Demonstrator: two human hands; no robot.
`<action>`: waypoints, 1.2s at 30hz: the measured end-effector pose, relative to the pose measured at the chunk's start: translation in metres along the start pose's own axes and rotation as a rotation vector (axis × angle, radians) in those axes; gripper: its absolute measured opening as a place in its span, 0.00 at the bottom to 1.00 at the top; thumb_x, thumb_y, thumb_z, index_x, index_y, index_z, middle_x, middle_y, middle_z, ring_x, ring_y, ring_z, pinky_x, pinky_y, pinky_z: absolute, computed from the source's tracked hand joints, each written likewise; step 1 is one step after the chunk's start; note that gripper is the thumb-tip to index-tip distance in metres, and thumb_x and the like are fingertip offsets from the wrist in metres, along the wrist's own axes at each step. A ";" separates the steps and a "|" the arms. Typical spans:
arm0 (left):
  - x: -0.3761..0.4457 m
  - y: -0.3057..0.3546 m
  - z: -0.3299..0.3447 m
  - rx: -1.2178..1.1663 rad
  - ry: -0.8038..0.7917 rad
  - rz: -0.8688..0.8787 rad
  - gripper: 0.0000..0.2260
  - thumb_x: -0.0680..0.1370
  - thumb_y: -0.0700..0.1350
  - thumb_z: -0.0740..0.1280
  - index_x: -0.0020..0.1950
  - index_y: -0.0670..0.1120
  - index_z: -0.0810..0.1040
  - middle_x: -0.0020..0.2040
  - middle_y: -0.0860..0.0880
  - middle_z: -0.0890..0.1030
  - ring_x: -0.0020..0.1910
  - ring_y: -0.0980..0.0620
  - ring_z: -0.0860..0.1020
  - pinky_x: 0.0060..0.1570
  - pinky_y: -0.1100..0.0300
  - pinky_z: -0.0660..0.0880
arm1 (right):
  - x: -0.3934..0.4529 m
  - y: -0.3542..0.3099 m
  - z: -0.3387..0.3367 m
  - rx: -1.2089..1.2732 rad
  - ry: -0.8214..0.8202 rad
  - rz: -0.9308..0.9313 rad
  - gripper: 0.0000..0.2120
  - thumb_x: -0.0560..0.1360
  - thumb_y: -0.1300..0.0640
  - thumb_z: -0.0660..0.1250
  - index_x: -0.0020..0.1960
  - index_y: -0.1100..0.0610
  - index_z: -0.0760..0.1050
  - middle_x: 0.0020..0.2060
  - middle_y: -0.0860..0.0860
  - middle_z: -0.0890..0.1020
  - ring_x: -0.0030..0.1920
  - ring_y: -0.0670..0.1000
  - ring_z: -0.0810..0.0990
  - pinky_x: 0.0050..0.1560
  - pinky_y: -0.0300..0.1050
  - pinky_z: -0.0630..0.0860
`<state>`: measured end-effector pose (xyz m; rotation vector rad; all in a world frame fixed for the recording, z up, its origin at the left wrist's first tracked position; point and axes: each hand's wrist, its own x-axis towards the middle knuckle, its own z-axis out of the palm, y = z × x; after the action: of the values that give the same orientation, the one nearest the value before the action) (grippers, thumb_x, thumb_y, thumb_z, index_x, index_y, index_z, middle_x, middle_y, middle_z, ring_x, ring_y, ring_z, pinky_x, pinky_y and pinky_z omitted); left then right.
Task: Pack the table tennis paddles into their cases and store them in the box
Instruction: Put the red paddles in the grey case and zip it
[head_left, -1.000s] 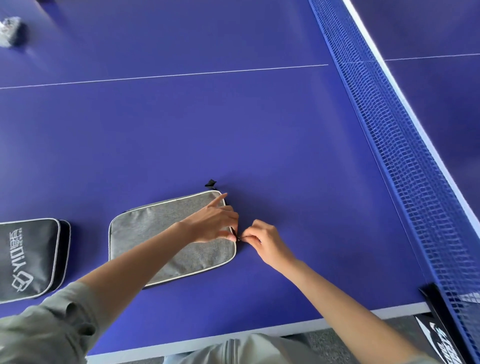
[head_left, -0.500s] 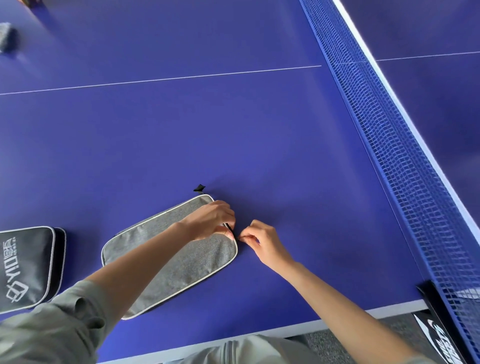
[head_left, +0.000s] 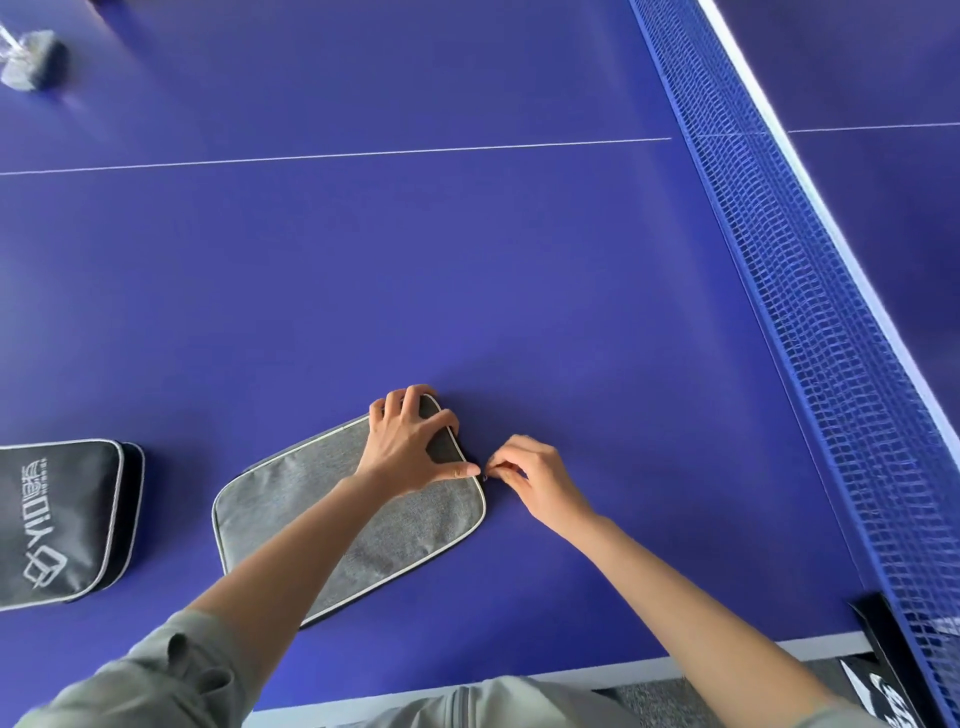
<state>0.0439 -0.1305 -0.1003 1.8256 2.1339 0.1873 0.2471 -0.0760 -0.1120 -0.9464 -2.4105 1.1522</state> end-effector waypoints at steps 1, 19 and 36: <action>0.001 0.000 0.000 0.003 -0.007 0.013 0.30 0.61 0.78 0.57 0.50 0.58 0.75 0.62 0.50 0.67 0.62 0.44 0.65 0.63 0.47 0.58 | 0.003 0.000 -0.001 -0.014 -0.002 -0.014 0.05 0.75 0.68 0.66 0.43 0.63 0.80 0.40 0.55 0.80 0.41 0.52 0.78 0.41 0.44 0.75; -0.005 0.003 0.001 -0.046 -0.034 0.065 0.29 0.62 0.76 0.63 0.53 0.57 0.77 0.62 0.50 0.69 0.60 0.46 0.66 0.63 0.49 0.62 | 0.008 -0.004 0.010 -0.069 0.036 0.001 0.05 0.76 0.68 0.63 0.44 0.66 0.77 0.42 0.58 0.78 0.40 0.56 0.78 0.42 0.54 0.76; -0.012 0.009 -0.001 -0.022 -0.003 -0.080 0.50 0.58 0.77 0.63 0.75 0.59 0.54 0.76 0.45 0.51 0.73 0.41 0.55 0.71 0.41 0.48 | -0.005 -0.005 0.013 0.311 0.102 0.331 0.05 0.71 0.73 0.67 0.43 0.65 0.79 0.38 0.55 0.84 0.40 0.51 0.83 0.43 0.36 0.80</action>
<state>0.0540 -0.1405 -0.0949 1.7240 2.1896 0.1877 0.2416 -0.0891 -0.1165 -1.2902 -1.9651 1.4974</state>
